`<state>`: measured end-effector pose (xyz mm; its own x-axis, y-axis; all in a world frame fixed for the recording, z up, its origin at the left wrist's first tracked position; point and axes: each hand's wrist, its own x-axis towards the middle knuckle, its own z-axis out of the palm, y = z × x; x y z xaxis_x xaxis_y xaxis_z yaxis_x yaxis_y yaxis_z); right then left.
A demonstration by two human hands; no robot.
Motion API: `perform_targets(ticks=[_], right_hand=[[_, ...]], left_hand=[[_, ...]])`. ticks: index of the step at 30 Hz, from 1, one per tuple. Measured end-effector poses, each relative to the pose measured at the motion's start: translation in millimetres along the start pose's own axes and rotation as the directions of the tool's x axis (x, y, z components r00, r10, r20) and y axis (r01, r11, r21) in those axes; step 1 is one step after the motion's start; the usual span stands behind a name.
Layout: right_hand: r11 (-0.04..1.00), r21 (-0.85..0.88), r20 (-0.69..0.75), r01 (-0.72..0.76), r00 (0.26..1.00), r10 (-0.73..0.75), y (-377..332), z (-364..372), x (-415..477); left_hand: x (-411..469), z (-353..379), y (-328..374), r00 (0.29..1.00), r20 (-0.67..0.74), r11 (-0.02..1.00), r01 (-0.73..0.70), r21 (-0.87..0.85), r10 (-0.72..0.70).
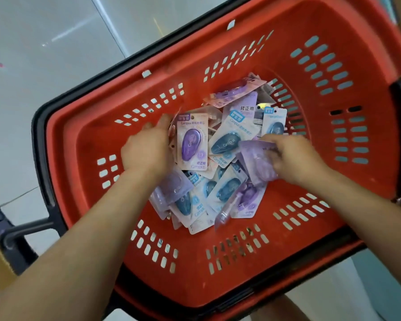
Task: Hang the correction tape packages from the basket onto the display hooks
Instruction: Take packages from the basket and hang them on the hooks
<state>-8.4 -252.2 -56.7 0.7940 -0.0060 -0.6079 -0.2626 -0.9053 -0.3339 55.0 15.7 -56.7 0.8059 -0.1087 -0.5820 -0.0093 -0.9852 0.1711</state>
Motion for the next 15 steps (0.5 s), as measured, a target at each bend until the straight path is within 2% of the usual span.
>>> perform_targets(ticks=[2, 3, 4, 6, 7, 8, 9, 10, 12, 15], right_hand=[[0.966, 0.256, -0.104, 0.014, 0.995, 0.013, -1.1, -15.3, -7.9], [0.904, 0.427, -0.142, 0.022, 0.989, 0.043, -3.6, -23.7, -13.9], [0.795, 0.606, -0.151, 0.012, 0.983, 0.101, -5.7, -30.6, -20.1], [0.429, 0.902, -0.063, -0.035, 0.975, 0.212, -8.9, -36.0, -28.0], [0.237, 0.969, 0.020, -0.077, 0.972, 0.235, -9.4, -33.2, -28.7], [0.099, 0.988, 0.093, -0.120, 0.966, 0.242, -11.6, -29.4, -27.7], [0.005, 0.987, 0.153, -0.159, 0.957, 0.248, -12.7, -23.3, -24.4], [-0.061, 0.980, 0.201, -0.192, 0.946, 0.255, -16.4, -17.2, -20.7], [-0.113, 0.969, 0.245, -0.220, 0.922, 0.299, -28.4, -3.7, -12.5], [-0.012, 0.972, 0.219, -0.235, 0.885, 0.410, -52.4, 16.1, -4.1]], left_hand=[[-21.5, -17.2, 7.4, 0.994, -0.097, 0.986, -0.058, -0.158, 0.043], [-34.5, -24.8, 13.4, 0.989, -0.138, 0.960, -0.094, -0.265, 0.059], [-47.8, -30.5, 20.2, 0.986, -0.160, 0.920, -0.112, -0.376, 0.055], [-66.5, -34.0, 29.1, 0.995, -0.103, 0.772, -0.058, -0.633, -0.010], [-71.0, -32.6, 31.8, 0.998, -0.044, 0.639, -0.006, -0.769, -0.043], [-73.4, -28.2, 32.7, 0.998, -0.001, 0.507, 0.031, -0.862, -0.063], [-75.2, -24.1, 35.2, 0.998, -0.003, 0.434, 0.023, -0.901, -0.058], [-77.2, -20.5, 39.9, 0.999, -0.035, 0.420, -0.019, -0.907, -0.031], [-81.9, -16.1, 53.5, 0.994, -0.104, 0.437, -0.112, -0.892, 0.043], [-82.6, -3.1, 66.8, 0.967, -0.185, 0.619, -0.256, -0.742, 0.178]])
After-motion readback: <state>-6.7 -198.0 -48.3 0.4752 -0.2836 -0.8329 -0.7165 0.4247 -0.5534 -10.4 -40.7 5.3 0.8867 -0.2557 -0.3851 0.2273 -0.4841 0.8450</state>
